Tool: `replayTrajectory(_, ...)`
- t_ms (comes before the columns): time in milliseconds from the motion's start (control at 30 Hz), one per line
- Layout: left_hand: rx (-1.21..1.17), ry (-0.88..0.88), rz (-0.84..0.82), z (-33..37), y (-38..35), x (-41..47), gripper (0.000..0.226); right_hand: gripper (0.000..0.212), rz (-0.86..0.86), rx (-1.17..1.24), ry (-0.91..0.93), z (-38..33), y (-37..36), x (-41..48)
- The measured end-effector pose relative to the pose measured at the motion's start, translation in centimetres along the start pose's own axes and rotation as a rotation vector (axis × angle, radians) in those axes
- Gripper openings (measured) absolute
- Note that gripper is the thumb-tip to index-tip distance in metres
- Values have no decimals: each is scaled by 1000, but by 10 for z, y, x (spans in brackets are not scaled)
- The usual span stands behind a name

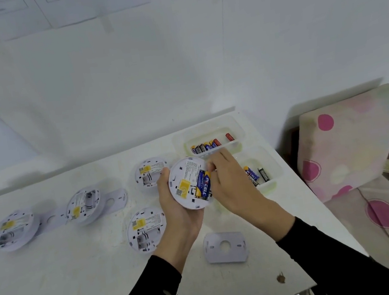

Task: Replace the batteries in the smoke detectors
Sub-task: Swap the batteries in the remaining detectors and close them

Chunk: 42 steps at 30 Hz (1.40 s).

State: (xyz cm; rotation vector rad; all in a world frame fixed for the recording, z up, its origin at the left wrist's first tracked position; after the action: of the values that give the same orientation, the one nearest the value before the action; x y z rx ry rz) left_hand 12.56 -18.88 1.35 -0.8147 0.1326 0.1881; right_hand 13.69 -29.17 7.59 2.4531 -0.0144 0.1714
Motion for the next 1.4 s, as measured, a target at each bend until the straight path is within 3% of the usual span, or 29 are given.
replayTrajectory(267, -63, 38, 21, -8, -6, 14, 57, 12, -157, 369, 4, 4, 21, 6)
replayTrajectory(400, -138, 48, 80, -8, 0, 18, 54, 10, 122, 615, -173, 45, 52, 27)
replayTrajectory(467, -168, 46, 92, -6, 6, 21, 58, 9, 127, 465, -293, 71, 51, 32)
replayTrajectory(533, -178, 41, 85, -3, 9, 23, 64, 8, 3, 218, -360, 90, 39, 34)
replayTrajectory(633, -188, 55, 73, -2, 9, 24, 68, 11, -152, -20, -360, 103, 18, 32)
replayTrajectory(833, -187, 78, 63, -5, 3, 22, 74, 11, -216, -303, -311, 109, 6, 33)
replayTrajectory(900, -181, 71, 71, -5, 3, 22, 69, 14, -129, -237, -244, 93, 10, 30)
replayTrajectory(967, -161, 56, 82, -3, 4, 23, 60, 20, -25, -8, -69, 57, 18, 23)
replayTrajectory(1033, -124, 46, 81, -2, 3, 24, 57, 31, -59, 121, 123, 21, 17, 12)
replayTrajectory(1200, -35, 44, 48, -5, -4, 21, 54, 59, -269, 44, 198, -1, -5, 0)
replayTrajectory(1400, 33, 3, -7, -6, -8, 18, 51, 59, -124, -146, 313, -15, -1, 7)
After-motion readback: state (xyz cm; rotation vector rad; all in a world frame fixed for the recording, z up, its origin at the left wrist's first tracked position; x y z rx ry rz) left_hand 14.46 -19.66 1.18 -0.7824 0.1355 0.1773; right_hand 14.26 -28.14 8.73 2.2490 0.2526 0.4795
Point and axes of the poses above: each hand's wrist, its own x-axis towards the middle knuckle, its own y-axis out of the back of the hand, z = x × y, the point moved 8 cm from there along x, towards the middle knuckle, and after that the axes turned 9 degrees about -y, right-handed, at the moved point
